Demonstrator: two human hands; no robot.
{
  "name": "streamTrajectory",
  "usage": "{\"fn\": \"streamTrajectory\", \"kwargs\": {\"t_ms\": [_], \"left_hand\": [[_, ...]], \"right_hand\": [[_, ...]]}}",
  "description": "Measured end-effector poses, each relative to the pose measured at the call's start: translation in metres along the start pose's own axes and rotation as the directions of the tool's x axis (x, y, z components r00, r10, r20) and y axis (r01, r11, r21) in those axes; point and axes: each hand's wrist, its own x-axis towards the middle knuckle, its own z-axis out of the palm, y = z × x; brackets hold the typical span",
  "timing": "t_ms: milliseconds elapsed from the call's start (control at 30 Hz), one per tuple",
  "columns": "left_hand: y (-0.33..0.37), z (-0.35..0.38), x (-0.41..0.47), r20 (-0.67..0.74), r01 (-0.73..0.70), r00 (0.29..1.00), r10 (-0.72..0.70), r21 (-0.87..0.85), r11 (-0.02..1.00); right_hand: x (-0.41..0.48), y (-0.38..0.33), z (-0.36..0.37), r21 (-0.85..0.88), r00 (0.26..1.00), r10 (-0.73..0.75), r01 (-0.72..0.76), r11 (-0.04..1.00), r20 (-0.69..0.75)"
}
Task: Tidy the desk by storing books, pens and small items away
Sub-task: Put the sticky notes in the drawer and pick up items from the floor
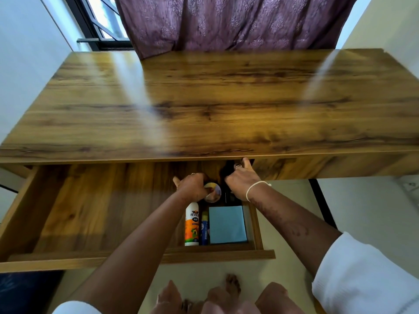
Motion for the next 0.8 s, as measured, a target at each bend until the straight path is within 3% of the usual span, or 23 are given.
{"fn": "streamTrajectory", "kwargs": {"t_ms": [233, 433, 533, 600, 700, 733, 800], "left_hand": [[-0.007, 0.006, -0.002, 0.040, -0.082, 0.996, 0.080, 0.054, 0.995], [-0.018, 0.006, -0.014, 0.034, -0.128, 0.991, 0.128, 0.011, 0.992], [-0.023, 0.001, -0.031, -0.040, -0.169, 0.985, 0.168, -0.013, 0.986], [-0.033, -0.003, -0.047, -0.102, -0.206, 0.974, 0.202, -0.037, 0.978], [-0.052, -0.008, -0.073, -0.191, -0.234, 0.958, 0.216, -0.080, 0.969], [-0.059, -0.009, -0.082, -0.217, -0.237, 0.953, 0.214, -0.088, 0.968], [-0.075, -0.009, -0.098, -0.247, -0.230, 0.948, 0.200, -0.096, 0.968]], "right_hand": [[-0.003, -0.002, -0.003, -0.020, 1.000, 0.014, -0.014, 1.000, 0.009], [-0.024, -0.007, -0.008, 0.127, 0.973, 0.031, -0.002, 0.992, -0.229], [-0.045, -0.024, -0.008, 0.284, 0.947, 0.094, -0.003, 0.959, -0.307], [-0.065, -0.042, -0.011, 0.435, 0.943, 0.112, 0.037, 0.900, -0.313], [-0.098, -0.073, -0.021, 0.721, 0.972, 0.086, 0.103, 0.686, -0.220], [-0.107, -0.084, -0.023, 0.775, 0.982, 0.065, 0.098, 0.624, -0.177], [-0.119, -0.107, -0.026, 0.795, 0.992, 0.027, 0.080, 0.601, -0.120]]}}
